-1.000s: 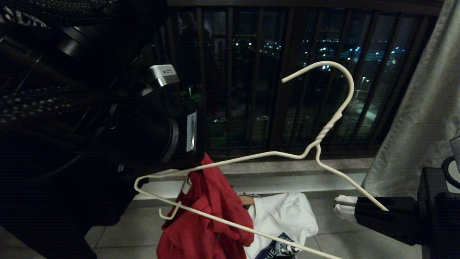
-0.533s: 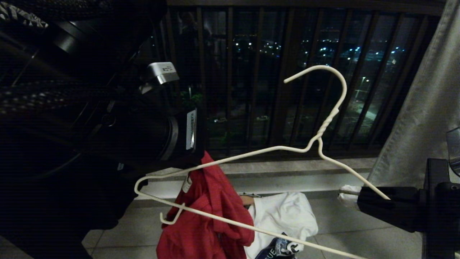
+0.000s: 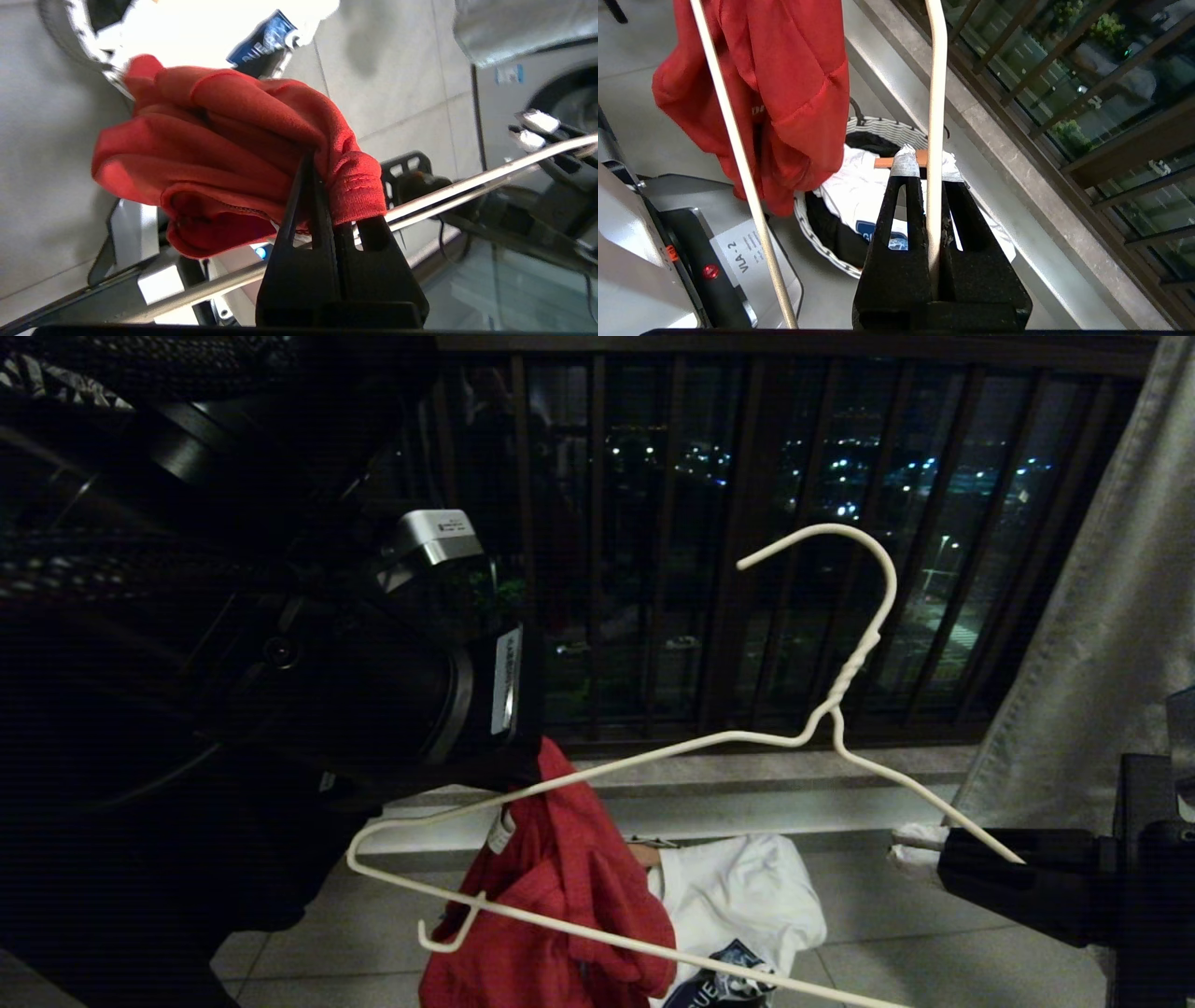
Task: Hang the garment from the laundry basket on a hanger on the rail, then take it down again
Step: Pick up clothes from the basket
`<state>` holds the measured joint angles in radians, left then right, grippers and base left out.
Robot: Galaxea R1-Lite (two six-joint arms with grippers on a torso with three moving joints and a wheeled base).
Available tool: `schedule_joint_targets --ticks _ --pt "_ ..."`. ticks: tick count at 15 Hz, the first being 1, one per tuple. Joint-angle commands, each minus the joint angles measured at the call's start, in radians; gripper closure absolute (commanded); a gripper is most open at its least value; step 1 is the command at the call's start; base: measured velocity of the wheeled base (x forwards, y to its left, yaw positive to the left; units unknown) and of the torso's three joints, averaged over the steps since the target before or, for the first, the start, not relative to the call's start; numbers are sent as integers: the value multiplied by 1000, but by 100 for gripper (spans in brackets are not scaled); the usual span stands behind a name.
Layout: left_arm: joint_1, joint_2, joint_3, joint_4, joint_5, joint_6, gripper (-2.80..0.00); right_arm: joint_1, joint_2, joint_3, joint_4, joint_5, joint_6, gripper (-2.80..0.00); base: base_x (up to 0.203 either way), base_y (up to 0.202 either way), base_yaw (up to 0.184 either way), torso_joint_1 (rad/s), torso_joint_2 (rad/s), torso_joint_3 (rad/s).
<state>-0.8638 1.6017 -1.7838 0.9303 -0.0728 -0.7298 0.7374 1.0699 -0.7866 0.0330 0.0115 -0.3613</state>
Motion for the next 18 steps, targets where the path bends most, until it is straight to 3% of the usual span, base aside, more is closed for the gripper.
schedule_joint_targets --ticks 1,5,7,11,15,18 --pt "4 25 4 4 -2 -5 0 0 -40 7 0 2 -2 0 0 0 0 0 0 0" --pt "19 78 -7 -4 10 -3 0 16 -127 50 98 34 4 0 0 0 0 0 0 0" --pt "16 92 -16 -42 55 -1 0 36 -182 73 139 50 22 0 0 0 0 0 0 0" --pt "13 233 -50 -43 185 2 0 47 -357 170 216 51 52 0 0 0 0 0 0 0" --pt "14 437 -144 -32 342 4 0 47 -530 186 307 35 163 0 0 0 0 0 0 0" --pt "12 563 -154 -32 482 17 0 48 -618 187 336 -33 250 0 0 0 0 0 0 0"
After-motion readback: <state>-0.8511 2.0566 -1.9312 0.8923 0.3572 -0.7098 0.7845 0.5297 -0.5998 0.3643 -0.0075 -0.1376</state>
